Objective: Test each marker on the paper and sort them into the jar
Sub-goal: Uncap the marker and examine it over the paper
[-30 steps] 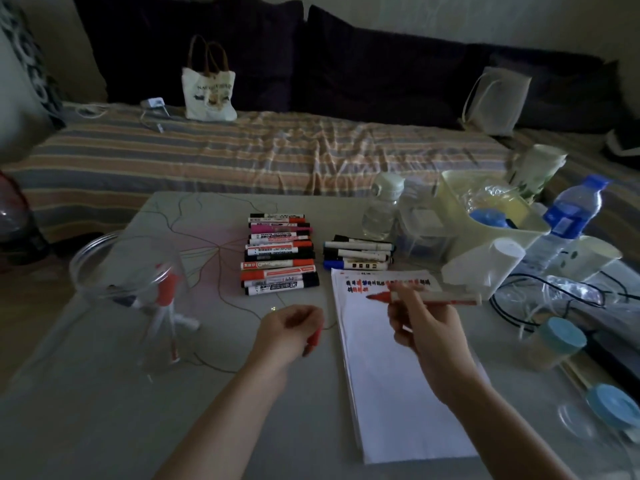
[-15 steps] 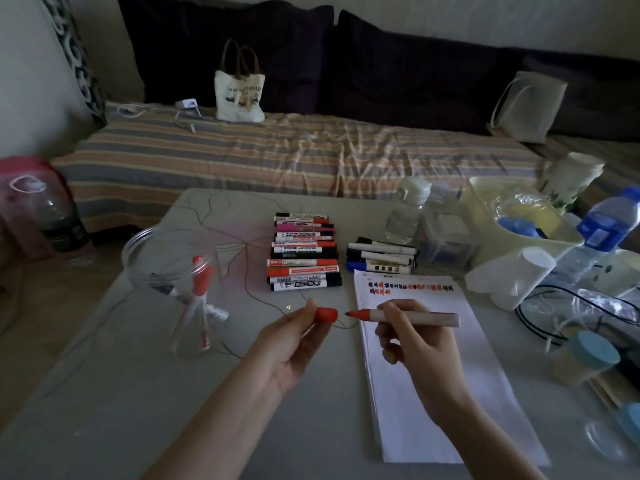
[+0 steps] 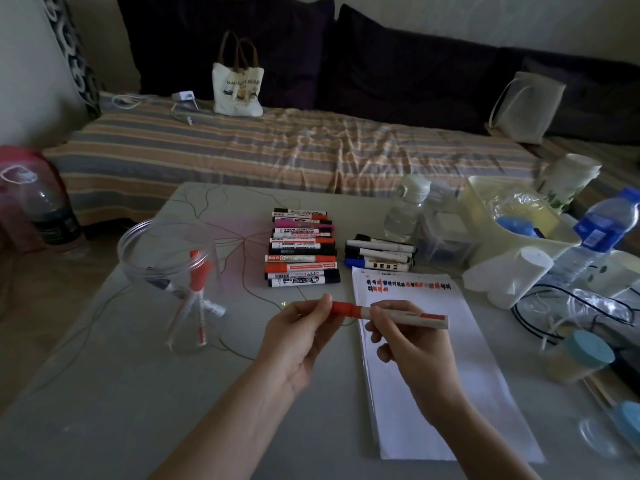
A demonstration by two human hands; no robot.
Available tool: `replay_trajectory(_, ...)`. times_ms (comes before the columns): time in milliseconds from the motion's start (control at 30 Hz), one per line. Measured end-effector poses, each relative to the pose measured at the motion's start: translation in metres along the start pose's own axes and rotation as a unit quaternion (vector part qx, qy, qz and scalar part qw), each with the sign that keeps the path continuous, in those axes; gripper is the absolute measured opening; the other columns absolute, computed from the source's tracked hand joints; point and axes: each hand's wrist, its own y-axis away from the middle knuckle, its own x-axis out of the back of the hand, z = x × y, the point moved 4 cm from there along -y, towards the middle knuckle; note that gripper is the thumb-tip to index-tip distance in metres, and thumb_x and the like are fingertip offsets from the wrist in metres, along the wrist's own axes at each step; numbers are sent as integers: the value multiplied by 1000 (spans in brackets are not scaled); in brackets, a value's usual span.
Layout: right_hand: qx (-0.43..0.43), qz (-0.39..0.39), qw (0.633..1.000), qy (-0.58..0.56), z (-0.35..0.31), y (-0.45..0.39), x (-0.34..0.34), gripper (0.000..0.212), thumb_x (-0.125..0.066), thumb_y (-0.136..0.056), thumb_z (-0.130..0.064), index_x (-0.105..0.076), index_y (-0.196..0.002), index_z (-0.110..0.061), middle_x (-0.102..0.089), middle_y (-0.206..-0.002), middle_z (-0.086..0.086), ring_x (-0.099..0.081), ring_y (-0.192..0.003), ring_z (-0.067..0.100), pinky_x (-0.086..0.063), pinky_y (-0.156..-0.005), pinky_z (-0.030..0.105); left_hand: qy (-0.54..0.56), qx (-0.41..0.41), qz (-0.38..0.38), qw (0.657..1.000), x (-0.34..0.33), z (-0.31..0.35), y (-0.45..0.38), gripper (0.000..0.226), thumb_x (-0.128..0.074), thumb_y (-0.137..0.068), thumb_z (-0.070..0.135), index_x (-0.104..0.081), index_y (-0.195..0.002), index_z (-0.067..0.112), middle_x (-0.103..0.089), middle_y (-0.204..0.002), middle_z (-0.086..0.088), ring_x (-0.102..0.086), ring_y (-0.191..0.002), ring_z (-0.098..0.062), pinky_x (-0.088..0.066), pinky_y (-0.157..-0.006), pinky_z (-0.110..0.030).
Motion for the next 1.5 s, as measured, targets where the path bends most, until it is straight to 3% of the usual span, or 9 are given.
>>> replay_trajectory(233, 22, 26, 999, -2, -3, -6, 9, 19, -70, -79, -21, -74, -94, -11, -72, -77, 10, -66, -66, 16, -55, -60, 25, -23, -21, -55, 998, -9, 3, 10, 32, -74, -69, 4, -66, -99, 1, -74, -92, -17, -73, -84, -24, -58, -70, -22)
replay_trajectory(467, -18, 18, 997, -75, 1, -8, 11, 15, -68, -75, -25, -73, -85, -15, -70, -74, 5, -64, -70, 17, -55, -72, 34, -48, -20, -92, 994, -16, 1, 12, 30, -76, -68, 8, -69, -96, 2, -74, -94, -15, -73, -87, -21, -58, -73, -22)
replay_trajectory(600, -26, -6, 997, -68, 2, -8, 12, 16, -67, -76, -26, -75, -87, -17, -68, -76, 7, -62, -72, 21, -54, -75, 37, -157, -60, -113, 979, -20, 4, 13, 16, -73, -78, 4, -71, -94, 8, -75, -95, -12, -72, -91, -22, -56, -77, -22)
replay_trajectory(833, -29, -37, 997, -61, 10, -3, 14, 19, -64, -79, -24, -70, -86, -7, -68, -75, 5, -63, -72, 17, -58, -72, 27, -279, -157, -112, 941, -17, 5, 16, 16, -74, -79, 4, -74, -86, 19, -76, -86, -2, -74, -83, -17, -56, -79, -23)
replay_trajectory(1000, -39, -57, 996, -50, 13, -2, 15, 26, -63, -81, -27, -67, -90, -3, -65, -77, 6, -60, -74, 19, -55, -74, 28, -287, -173, -128, 933, -15, 3, 20, 17, -74, -79, 2, -72, -86, 17, -76, -86, -4, -74, -83, -19, -56, -78, -24)
replay_trajectory(1133, -58, -83, 991, -84, 16, 1, 12, 41, -74, -76, -43, -68, -91, -5, -61, -77, 8, -55, -74, 20, -51, -76, 31, -297, -204, -137, 923, -14, 6, 24, 16, -74, -79, 1, -72, -90, 12, -76, -86, -3, -74, -82, -18, -56, -76, -21)
replay_trajectory(1267, -84, -84, 980, -162, 10, 0, 4, 30, -65, -79, -25, -68, -101, -5, -58, -71, 5, -54, -69, 16, -52, -67, 26, -276, -208, -133, 929, -15, 12, 21, 19, -73, -79, 0, -71, -92, 14, -76, -88, -4, -73, -84, -17, -55, -76, -20)
replay_trajectory(1367, -120, -67, 975, -176, 8, -3, 13, 37, -61, -80, -32, -69, -104, -6, -57, -71, 3, -54, -64, 13, -49, -64, 27, -246, -204, -125, 939, -11, 24, 18, 24, -71, -79, -4, -71, -97, 13, -75, -90, -6, -72, -84, -19, -54, -76, -21)
replay_trajectory(1500, -81, -41, 994, -59, 10, -3, 23, 29, -66, -80, -27, -71, -96, -4, -66, -77, 7, -62, -69, 16, -53, -67, 27, -179, -198, -115, 957, -4, 35, 14, 29, -68, -82, -7, -67, -106, 10, -74, -98, -13, -72, -91, -27, -57, -82, -32)
